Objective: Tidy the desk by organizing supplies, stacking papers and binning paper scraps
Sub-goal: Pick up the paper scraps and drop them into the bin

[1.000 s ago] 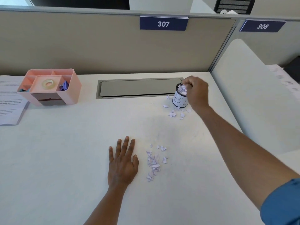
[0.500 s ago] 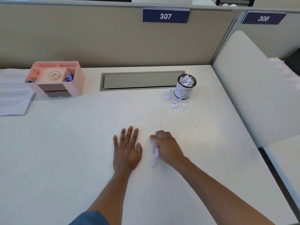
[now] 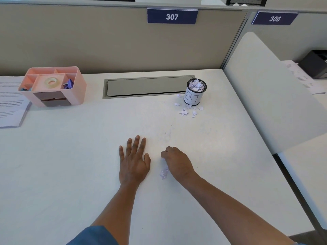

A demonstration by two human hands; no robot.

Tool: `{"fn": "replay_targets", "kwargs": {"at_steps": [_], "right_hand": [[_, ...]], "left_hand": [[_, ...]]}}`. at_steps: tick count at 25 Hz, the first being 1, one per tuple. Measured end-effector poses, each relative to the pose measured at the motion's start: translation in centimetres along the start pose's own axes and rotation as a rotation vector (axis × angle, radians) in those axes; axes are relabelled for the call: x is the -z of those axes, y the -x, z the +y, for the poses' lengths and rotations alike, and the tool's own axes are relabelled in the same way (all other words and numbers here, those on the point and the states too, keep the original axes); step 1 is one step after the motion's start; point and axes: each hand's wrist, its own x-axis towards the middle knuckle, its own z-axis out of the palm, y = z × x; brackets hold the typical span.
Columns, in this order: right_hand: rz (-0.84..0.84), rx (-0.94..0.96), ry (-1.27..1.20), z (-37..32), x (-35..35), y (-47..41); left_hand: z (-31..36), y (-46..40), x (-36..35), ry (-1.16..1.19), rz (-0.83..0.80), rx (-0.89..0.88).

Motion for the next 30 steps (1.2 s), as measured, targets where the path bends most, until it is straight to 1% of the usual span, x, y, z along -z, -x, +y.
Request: {"fn": "replay_targets", "kwargs": {"at_steps": [3, 5, 7, 10, 13, 16, 18, 21, 24, 27, 30], "right_hand": [[-0.008, 0.01, -0.009, 0.5, -0.2, -0.4], [0.018, -0.004, -0.086, 1.0, -0.3, -0.7], [0.08, -0.081, -0.247, 1.5, -0.2, -1.1], [0.204, -0.251, -0.616, 2.7, 0.8, -1.6], [0.244, -0.364, -0.891, 4.7, 2.4, -2.0], [0.303, -0.419, -1.144, 6.6, 4.7, -3.3], [0.369, -0.419, -1.214, 8.5, 6.9, -5.2], [0.51, -0.444, -1.166, 12.2, 11.2, -9.2], [0.643, -0.491, -0.985, 15.7, 15.1, -13.5], [0.641, -0.5, -0.798, 17.5, 17.4, -16.9], [0.63, -0.499, -0.646, 17.9, 17.9, -18.6]], "left_hand": [[0.0, 0.0, 0.1, -0.006, -0.004, -0.003], [-0.1, 0.0, 0.1, -0.016, -0.006, -0.005], [-0.1, 0.0, 0.1, -0.014, -0.004, -0.011], [0.0, 0.0, 0.2, -0.019, -0.005, -0.015], [0.0, 0.1, 0.2, -0.017, 0.0, -0.011], [0.0, 0.1, 0.3, -0.013, -0.002, -0.009], [0.1, 0.0, 0.2, -0.014, -0.006, -0.012], [0.1, 0.1, 0.3, -0.011, -0.003, -0.012], [0.1, 0.2, 0.3, -0.015, 0.004, -0.014], [0.1, 0.1, 0.2, -0.01, 0.014, -0.011], [0.1, 0.1, 0.1, -0.01, 0.021, -0.012]]}}
